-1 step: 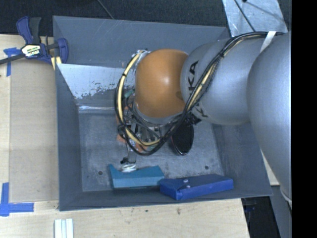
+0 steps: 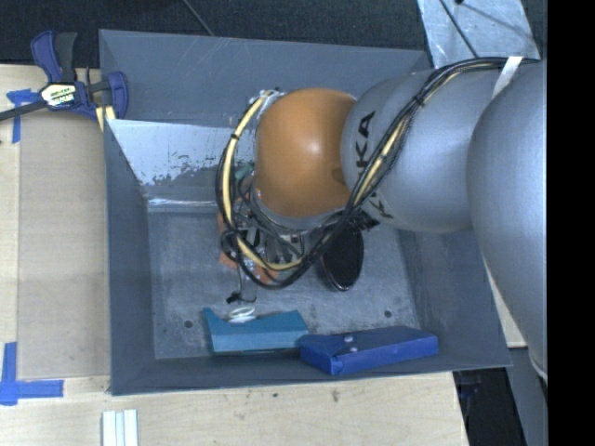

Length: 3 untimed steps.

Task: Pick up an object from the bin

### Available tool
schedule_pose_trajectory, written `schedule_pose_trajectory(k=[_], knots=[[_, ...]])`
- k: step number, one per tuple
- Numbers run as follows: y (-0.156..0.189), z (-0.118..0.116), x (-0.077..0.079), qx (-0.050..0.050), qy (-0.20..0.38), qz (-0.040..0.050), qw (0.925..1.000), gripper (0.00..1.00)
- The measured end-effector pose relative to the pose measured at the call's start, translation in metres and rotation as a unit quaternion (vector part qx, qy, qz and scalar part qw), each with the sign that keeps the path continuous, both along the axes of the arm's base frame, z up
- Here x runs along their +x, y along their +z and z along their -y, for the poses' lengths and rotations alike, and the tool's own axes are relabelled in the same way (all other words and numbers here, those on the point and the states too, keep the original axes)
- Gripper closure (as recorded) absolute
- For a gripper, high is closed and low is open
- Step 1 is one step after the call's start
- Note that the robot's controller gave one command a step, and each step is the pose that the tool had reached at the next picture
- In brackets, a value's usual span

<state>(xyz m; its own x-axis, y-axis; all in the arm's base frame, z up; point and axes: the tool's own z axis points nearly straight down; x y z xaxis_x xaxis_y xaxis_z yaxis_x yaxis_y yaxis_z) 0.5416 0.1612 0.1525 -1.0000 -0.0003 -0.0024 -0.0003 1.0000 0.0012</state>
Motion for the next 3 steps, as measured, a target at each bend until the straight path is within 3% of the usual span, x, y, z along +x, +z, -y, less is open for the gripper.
schedule_pose_trajectory(k=[1,2,3], knots=[[-0.011,0.018,0.006,0.001,0.044,0.0013,0.9990,0.00],[-0.055,0.067,0.027,-0.001,0.092,0.0018,0.9958,0.00],[-0.077,0.098,0.018,0.001,0.059,0.0083,0.9982,1.00]])
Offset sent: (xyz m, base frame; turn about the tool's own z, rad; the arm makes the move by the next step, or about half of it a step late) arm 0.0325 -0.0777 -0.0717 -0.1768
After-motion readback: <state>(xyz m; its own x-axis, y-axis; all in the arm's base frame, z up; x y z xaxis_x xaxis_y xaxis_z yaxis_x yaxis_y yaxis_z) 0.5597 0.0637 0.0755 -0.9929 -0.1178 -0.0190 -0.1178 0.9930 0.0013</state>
